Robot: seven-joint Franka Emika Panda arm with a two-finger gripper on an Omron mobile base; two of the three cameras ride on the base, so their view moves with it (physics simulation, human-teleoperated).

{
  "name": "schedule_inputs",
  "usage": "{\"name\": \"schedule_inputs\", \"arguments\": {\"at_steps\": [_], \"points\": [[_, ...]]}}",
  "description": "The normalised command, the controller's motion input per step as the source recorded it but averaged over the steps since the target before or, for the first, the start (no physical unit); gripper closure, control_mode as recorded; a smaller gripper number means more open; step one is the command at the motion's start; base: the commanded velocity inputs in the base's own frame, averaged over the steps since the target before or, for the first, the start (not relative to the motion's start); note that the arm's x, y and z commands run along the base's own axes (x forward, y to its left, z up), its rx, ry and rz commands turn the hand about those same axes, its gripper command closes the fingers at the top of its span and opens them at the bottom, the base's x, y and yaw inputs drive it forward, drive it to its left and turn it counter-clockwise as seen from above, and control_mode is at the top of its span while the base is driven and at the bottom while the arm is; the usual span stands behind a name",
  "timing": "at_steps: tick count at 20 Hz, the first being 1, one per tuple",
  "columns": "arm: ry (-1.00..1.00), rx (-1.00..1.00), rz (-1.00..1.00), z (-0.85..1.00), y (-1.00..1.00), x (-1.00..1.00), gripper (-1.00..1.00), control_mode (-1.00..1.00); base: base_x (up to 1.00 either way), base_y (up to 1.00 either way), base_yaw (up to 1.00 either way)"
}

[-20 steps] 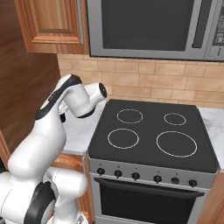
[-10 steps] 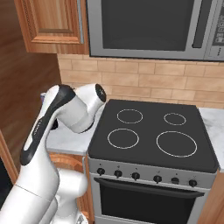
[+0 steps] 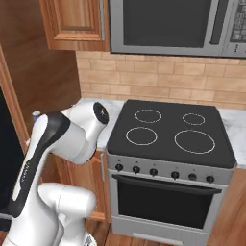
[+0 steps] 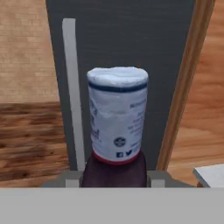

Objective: Place the ketchup and condiment bottle from the counter to the top shelf of the fridge. If the existing items in the fridge are on the top shelf, move them to other shelves.

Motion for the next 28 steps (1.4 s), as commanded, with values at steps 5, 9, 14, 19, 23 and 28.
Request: {"name": "schedule_inputs", "arguments": {"at_steps": [5, 9, 14, 19, 23, 28], "points": [[0.0, 0.0, 0.0, 0.0, 0.0, 0.0, 1.0, 1.0, -1.0, -0.12, 0.17], [0.0, 0.0, 0.0, 0.0, 0.0, 0.0, 1.0, 1.0, -1.0, 0.49, 0.18], [0.0, 0.0, 0.0, 0.0, 0.0, 0.0, 1.0, 1.0, -1.0, 0.97, 0.13], [0.0, 0.0, 0.0, 0.0, 0.0, 0.0, 1.0, 1.0, -0.59, 1.0, 0.05], [0.0, 0.0, 0.0, 0.0, 0.0, 0.0, 1.0, 1.0, -0.04, 1.0, 0.0], [0.0, 0.0, 0.0, 0.0, 0.0, 0.0, 1.0, 1.0, 0.41, 1.0, -0.19]]}}
